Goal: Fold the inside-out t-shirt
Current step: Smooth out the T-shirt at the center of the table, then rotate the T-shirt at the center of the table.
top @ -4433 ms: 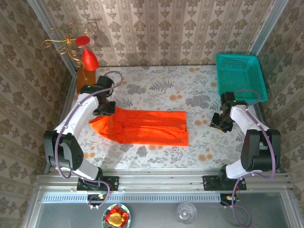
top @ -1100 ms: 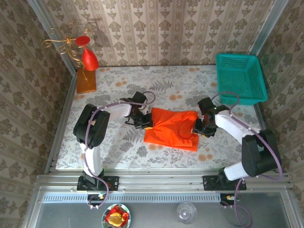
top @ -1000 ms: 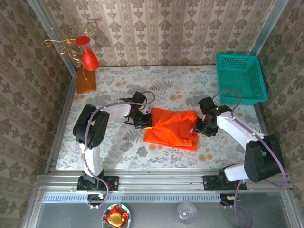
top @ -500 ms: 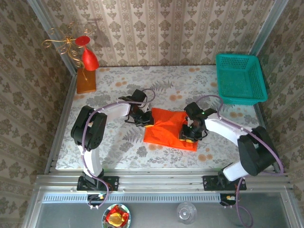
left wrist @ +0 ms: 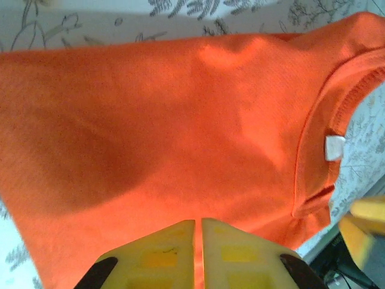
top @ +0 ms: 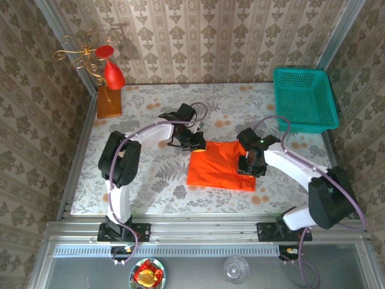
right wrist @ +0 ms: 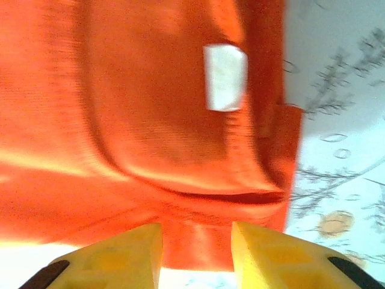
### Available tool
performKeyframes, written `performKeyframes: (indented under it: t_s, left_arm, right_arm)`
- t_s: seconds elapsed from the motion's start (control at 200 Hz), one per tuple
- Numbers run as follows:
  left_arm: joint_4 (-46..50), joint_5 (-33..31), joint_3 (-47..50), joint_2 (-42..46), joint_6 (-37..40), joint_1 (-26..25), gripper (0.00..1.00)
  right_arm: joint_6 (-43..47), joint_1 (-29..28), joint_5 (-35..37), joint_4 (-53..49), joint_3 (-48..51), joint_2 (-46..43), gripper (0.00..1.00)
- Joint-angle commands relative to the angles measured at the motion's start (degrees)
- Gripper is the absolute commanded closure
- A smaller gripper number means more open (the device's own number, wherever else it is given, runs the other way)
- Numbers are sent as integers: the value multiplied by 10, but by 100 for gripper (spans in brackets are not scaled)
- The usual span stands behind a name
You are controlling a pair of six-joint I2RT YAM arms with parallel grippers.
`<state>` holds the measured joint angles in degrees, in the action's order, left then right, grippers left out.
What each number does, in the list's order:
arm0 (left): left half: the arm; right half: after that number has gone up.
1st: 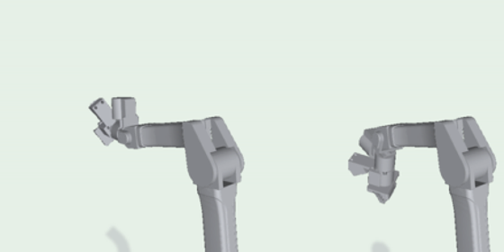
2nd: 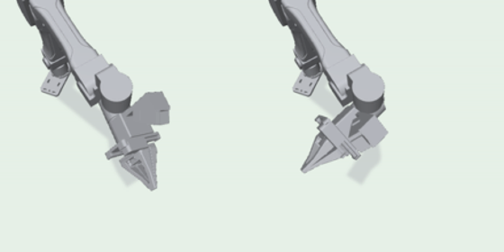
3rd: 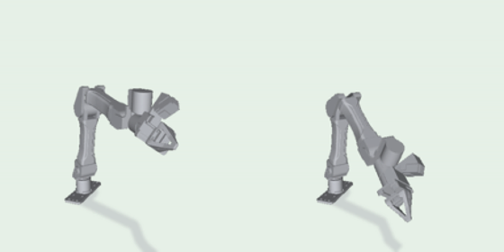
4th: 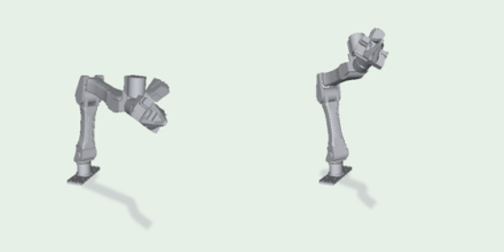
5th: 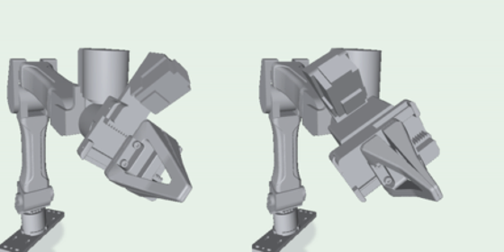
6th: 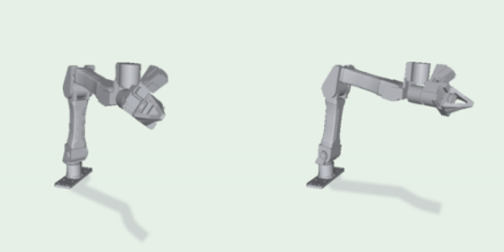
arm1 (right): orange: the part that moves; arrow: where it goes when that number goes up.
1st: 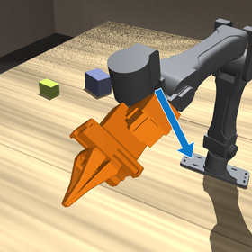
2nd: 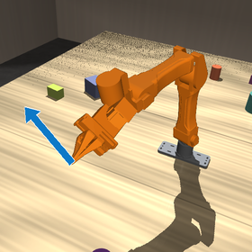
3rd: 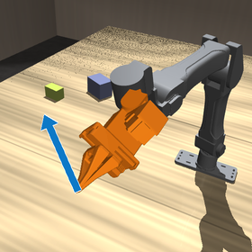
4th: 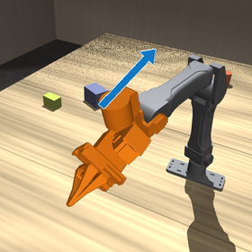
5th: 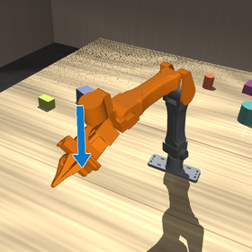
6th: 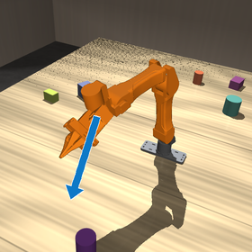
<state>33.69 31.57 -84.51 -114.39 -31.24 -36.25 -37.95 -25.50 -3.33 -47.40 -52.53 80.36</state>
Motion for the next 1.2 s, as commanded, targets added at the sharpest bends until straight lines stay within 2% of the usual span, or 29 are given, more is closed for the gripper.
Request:
performKeyframes:
  t_s: [0.0, 0.055, 0.105, 0.255, 0.395, 0.505, 0.7, 0.9, 1.0, 1.08, 1.195]
  left_arm:
    - [46, 3, -44, -48, 32, 2, 90]
    - [56, 0, -63, -68, 38, 2, 90]
    - [61, -2, -78, -85, 43, 3, 90]
    - [74, -23, -96, -115, 49, 16, 91]
    - [40, -14, -49, -100, 38, 40, 92]
    - [19, -21, 6, -67, 34, 59, 92]
    - [-66, -21, 161, 35, -16, 93, 90]
    - [-160, -25, 329, 144, -92, 53, 89]
    - [-198, -24, 378, 193, -138, 19, 88]
    - [-230, -8, 389, 232, -171, 9, 87]
    - [-167, -29, 337, 258, -140, 15, 85]
  right_arm:
    - [-11, -4, -117, 58, 20, -27, 64]
    - [-15, -4, -159, 93, 43, -18, 64]
    - [-12, -4, -167, 97, 55, 2, 64]
    - [-3, 13, -104, 68, 76, 60, 64]
    - [4, 37, -73, 80, 74, 95, 65]
    - [21, 50, -62, 89, 37, 140, 65]
    - [86, 62, -24, 64, -95, 239, 65]
    - [143, 70, -49, 51, -229, 321, 64]
    - [145, 70, -83, 44, -254, 309, 64]
    - [127, 67, -112, 44, -243, 273, 64]
    - [88, 46, -151, 66, -198, 200, 64]
